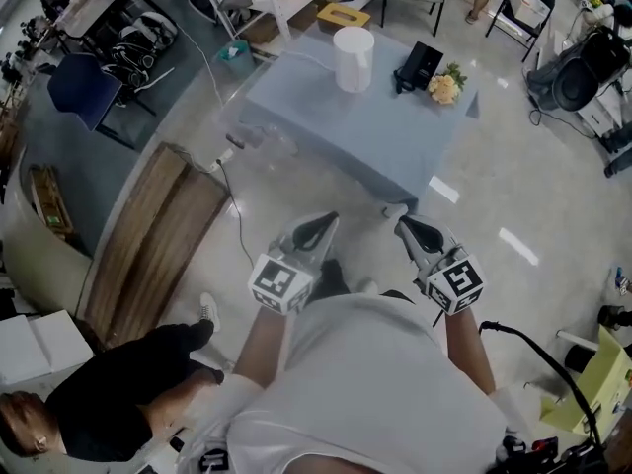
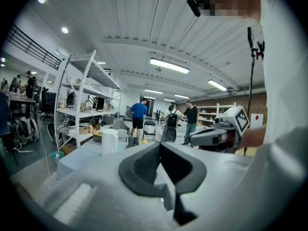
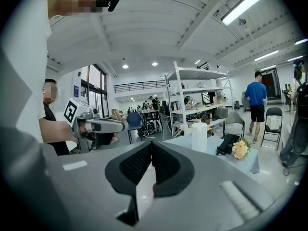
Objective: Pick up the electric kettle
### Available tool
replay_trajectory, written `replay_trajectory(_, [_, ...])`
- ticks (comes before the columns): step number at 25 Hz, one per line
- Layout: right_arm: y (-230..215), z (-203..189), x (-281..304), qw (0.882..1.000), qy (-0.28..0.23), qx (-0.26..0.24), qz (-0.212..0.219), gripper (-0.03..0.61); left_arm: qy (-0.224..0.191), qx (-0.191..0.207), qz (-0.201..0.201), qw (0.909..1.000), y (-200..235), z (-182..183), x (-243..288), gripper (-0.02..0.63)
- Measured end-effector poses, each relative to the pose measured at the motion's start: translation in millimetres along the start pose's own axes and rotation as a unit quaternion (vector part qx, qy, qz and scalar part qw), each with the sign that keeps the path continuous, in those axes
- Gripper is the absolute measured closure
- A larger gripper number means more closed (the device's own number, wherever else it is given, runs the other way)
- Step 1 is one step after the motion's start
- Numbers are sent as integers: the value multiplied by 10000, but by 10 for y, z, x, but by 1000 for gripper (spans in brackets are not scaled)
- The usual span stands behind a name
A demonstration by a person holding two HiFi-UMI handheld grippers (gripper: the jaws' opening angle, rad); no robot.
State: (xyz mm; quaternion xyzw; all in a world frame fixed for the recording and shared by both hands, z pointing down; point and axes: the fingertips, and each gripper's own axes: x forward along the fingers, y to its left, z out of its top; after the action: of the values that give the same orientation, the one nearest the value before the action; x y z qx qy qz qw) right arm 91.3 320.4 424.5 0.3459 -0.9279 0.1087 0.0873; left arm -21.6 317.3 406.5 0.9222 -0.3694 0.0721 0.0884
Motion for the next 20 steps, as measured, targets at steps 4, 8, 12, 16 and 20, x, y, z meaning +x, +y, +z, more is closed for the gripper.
replay_trajectory(4, [-221, 126, 290, 9998, -8, 90, -152, 572, 42, -37, -159, 9999, 369, 92, 212, 611])
replay_trajectory(8, [-454, 279, 603, 9994, -29, 144, -321, 572, 57, 7, -330, 9994, 759, 253, 435, 611])
replay_trajectory(12, [-624, 444, 889, 9984, -92, 227, -503, 572, 114, 78, -532, 9985, 1098, 374, 592, 611])
replay_trajectory(16, [-740, 539, 1195, 9974, -111, 272, -653, 572, 99, 178, -716, 9972, 1441, 443, 721, 611])
replay_trajectory(20, [-830, 626, 1486, 9965, -154, 288, -773, 572, 85, 319, -925, 9952, 1702, 511, 829, 611])
